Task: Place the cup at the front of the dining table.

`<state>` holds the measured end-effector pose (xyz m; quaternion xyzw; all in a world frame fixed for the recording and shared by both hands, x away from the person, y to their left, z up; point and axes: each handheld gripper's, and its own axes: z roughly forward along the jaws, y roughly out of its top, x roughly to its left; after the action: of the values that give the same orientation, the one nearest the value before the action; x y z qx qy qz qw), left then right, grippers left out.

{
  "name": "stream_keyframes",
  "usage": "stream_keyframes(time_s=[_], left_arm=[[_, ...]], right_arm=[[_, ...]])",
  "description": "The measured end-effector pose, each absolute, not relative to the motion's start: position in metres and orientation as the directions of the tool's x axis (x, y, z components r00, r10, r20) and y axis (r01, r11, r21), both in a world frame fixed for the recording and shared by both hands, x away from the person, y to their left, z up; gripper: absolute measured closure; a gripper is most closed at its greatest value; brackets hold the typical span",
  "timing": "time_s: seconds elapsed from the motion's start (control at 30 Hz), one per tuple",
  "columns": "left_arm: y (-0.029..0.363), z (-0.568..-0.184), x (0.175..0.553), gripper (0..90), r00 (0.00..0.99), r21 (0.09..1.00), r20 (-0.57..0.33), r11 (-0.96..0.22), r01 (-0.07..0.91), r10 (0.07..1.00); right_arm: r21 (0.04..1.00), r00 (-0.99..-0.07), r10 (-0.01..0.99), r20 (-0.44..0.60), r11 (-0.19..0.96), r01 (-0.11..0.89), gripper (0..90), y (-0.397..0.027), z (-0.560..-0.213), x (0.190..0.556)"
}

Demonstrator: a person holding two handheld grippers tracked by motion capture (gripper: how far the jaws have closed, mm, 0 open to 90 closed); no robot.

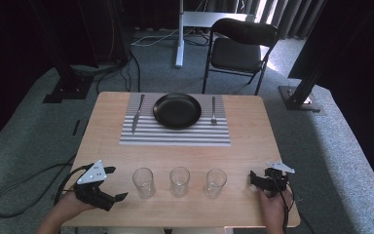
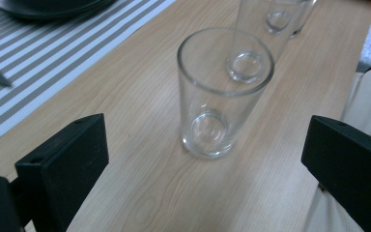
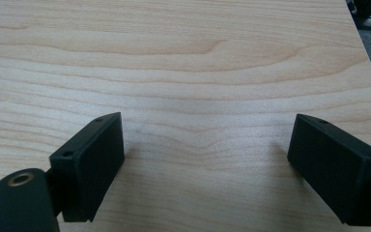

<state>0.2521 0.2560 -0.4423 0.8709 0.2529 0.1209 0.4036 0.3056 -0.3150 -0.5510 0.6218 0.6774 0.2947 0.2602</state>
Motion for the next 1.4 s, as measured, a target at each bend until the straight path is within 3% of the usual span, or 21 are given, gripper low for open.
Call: stream_keyframes(time_s=[1.4], left_arm=[[0.194, -0.422, 0.275, 3.2, 0.907, 0.758, 0.013, -0.595, 0.265, 0.421]], right_arm=[[0.723, -0.092, 0.996, 0.014, 0.054, 0.689, 12.3, -0.315, -0.551, 0.306]])
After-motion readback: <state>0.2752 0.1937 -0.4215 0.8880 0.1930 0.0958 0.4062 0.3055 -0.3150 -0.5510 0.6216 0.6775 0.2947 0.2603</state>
